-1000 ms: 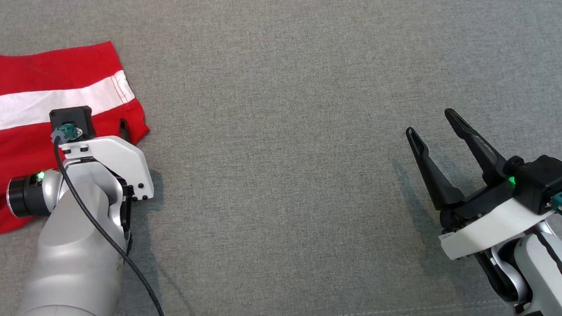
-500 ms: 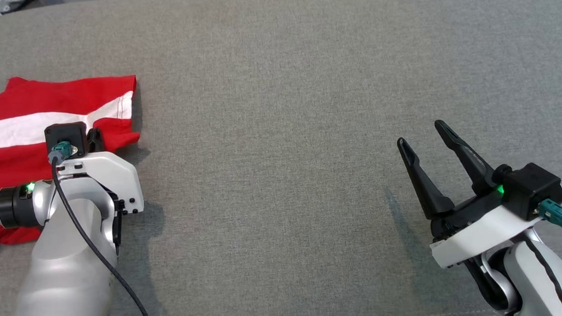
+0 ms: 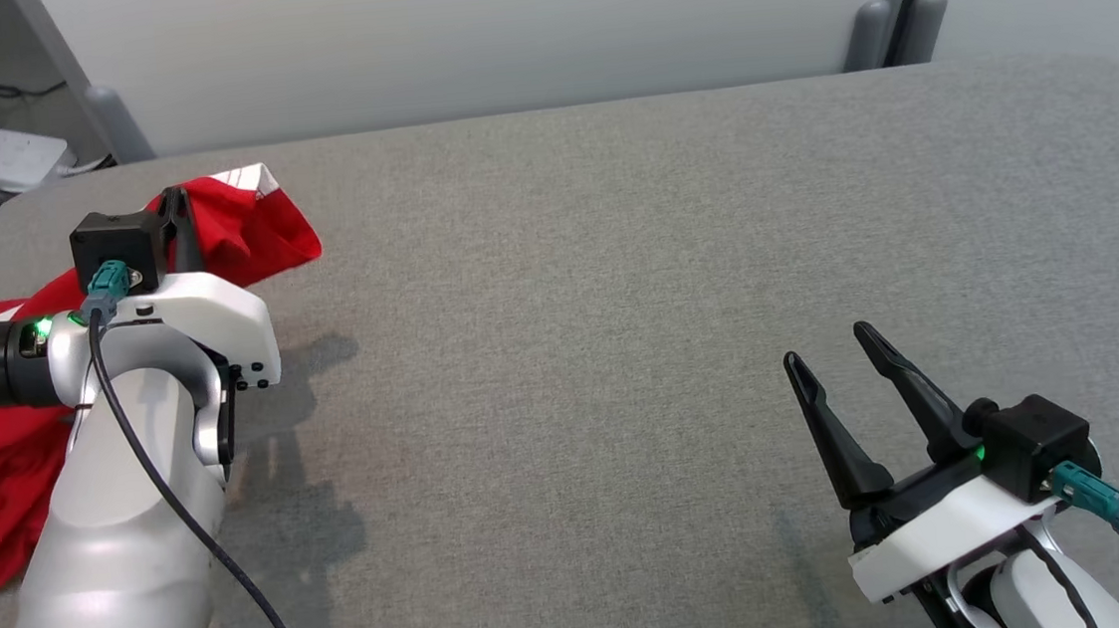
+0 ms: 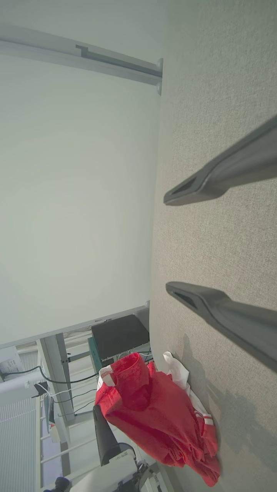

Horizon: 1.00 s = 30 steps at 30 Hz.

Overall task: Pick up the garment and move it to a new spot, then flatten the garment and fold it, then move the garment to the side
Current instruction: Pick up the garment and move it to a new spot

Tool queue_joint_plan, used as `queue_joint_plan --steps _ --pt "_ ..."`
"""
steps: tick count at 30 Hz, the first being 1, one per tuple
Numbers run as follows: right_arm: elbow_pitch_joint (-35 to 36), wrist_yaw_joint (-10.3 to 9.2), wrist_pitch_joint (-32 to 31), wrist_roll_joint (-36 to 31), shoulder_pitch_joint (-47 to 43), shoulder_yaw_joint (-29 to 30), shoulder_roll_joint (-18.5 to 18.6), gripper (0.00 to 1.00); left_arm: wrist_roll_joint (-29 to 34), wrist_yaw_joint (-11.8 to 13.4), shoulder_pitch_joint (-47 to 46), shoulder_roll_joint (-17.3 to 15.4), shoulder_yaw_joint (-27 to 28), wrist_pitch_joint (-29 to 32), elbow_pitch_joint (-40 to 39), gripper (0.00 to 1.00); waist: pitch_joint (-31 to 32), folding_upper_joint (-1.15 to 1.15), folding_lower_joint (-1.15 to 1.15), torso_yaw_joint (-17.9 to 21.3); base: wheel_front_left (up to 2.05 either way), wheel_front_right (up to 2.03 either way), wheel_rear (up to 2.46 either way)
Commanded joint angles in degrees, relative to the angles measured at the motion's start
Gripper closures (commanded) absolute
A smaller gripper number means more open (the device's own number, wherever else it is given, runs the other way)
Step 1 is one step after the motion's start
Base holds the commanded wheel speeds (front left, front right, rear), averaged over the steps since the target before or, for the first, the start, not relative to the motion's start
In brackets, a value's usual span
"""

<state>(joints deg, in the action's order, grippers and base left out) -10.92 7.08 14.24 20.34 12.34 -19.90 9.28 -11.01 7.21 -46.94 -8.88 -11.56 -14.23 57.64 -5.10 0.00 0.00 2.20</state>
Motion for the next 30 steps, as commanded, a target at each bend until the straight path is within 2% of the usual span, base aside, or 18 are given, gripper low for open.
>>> queue_joint_plan --steps 1,10,23,27,30 --pt "0.91 0.41 0.76 0.30 -0.26 -0.88 -0.07 0.00 0.22 0.36 -0.73 -2.12 1.52 -0.75 -2.97 1.00 2.29 0.00 0.00 1.81 0.00 0.00 0.00" --pt "1.15 0.41 0.76 0.21 -1.19 -0.67 -0.70 0.00 -1.18 -0.90 -2.02 0.34 2.20 -0.76 -7.56 1.00 3.82 0.00 0.00 6.57 0.00 0.00 0.00" --pt "1.72 0.41 0.76 -0.11 -0.41 -0.73 -2.05 0.00 -3.60 -2.38 -8.02 5.34 -0.09 -0.76 -7.23 1.00 1.06 0.00 0.00 18.11 0.00 0.00 0.00" --pt "1.59 0.41 0.76 -0.08 0.18 -1.00 -2.51 0.00 -6.22 -2.97 -8.88 5.93 -2.60 -0.76 -7.34 1.00 0.63 0.00 0.00 20.23 0.00 0.00 0.00" --pt "1.37 0.41 0.76 -0.02 0.61 -1.45 -2.87 0.00 -12.17 -3.47 -8.07 5.97 -8.66 -0.75 -7.94 1.00 0.47 0.00 0.00 21.43 0.00 0.00 0.00"
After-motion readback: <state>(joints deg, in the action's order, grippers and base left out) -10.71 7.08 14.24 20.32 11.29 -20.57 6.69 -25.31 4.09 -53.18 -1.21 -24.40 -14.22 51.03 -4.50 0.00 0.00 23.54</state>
